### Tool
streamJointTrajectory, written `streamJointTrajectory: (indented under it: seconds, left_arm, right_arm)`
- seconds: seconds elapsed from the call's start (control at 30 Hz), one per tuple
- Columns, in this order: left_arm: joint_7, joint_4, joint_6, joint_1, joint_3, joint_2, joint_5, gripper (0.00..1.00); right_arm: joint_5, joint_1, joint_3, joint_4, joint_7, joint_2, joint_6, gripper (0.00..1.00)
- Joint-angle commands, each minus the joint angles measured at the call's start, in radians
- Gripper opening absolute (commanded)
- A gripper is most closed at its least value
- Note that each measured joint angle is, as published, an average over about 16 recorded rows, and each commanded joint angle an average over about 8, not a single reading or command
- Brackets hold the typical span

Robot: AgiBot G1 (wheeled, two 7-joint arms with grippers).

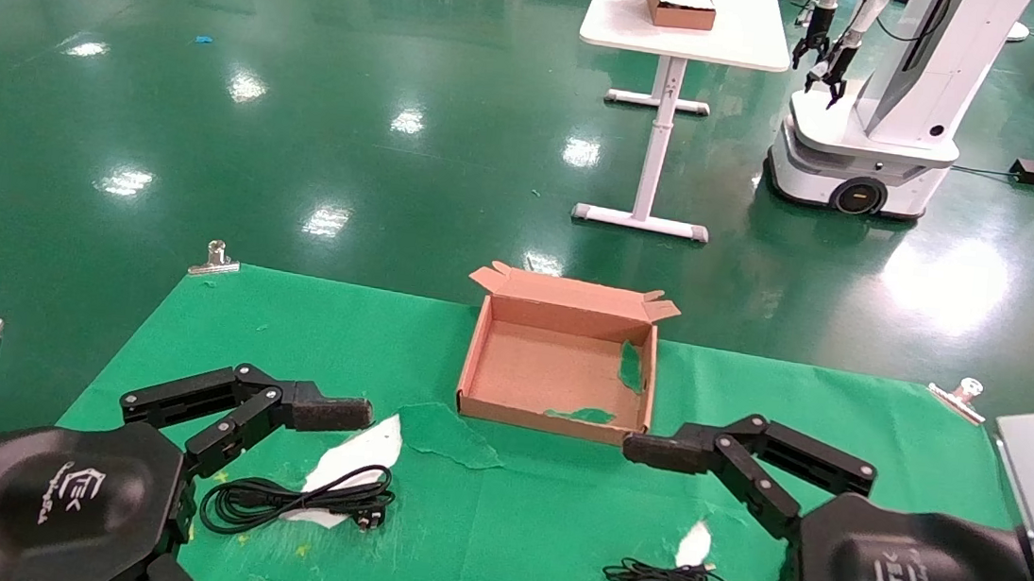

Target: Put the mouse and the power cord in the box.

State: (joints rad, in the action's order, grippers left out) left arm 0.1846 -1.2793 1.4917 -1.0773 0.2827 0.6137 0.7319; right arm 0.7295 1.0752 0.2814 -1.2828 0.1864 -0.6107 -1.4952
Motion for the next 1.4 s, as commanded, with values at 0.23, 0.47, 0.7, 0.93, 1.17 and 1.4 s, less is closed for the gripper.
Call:
streamJointTrajectory:
  seconds: [0.23, 0.47, 0.7, 0.93, 1.17, 1.4]
  left_arm:
    - [0.0, 0.0, 0.0, 0.0, 0.0, 0.0, 0.0, 1.0]
    - [0.0, -0.001, 0.0, 0.0, 0.0, 0.0, 0.0, 1.0]
    - [-0.004, -0.013, -0.004, 0.0, 0.018, -0.005, 0.049, 1.0]
    - [-0.014, -0.053, -0.055, -0.037, 0.101, -0.005, 0.3, 1.0]
    - [0.052, -0.052, -0.164, -0.114, 0.223, 0.068, 0.661, 1.0]
    - [0.111, -0.059, -0.223, -0.157, 0.283, 0.117, 0.838, 1.0]
  right_arm:
    - [0.0, 0.0, 0.0, 0.0, 0.0, 0.0, 0.0, 1.0]
    - [-0.001, -0.001, -0.001, -0.001, 0.0, 0.001, -0.001, 1.0]
    - [0.029, -0.004, 0.011, -0.001, 0.007, 0.014, 0.0, 1.0]
    - [0.217, 0.017, 0.083, -0.024, 0.058, 0.063, 0.008, 1.0]
    - [0.391, 0.101, 0.149, -0.018, 0.125, 0.042, 0.022, 1.0]
    - [0.415, 0.123, 0.162, 0.003, 0.127, 0.016, 0.022, 1.0]
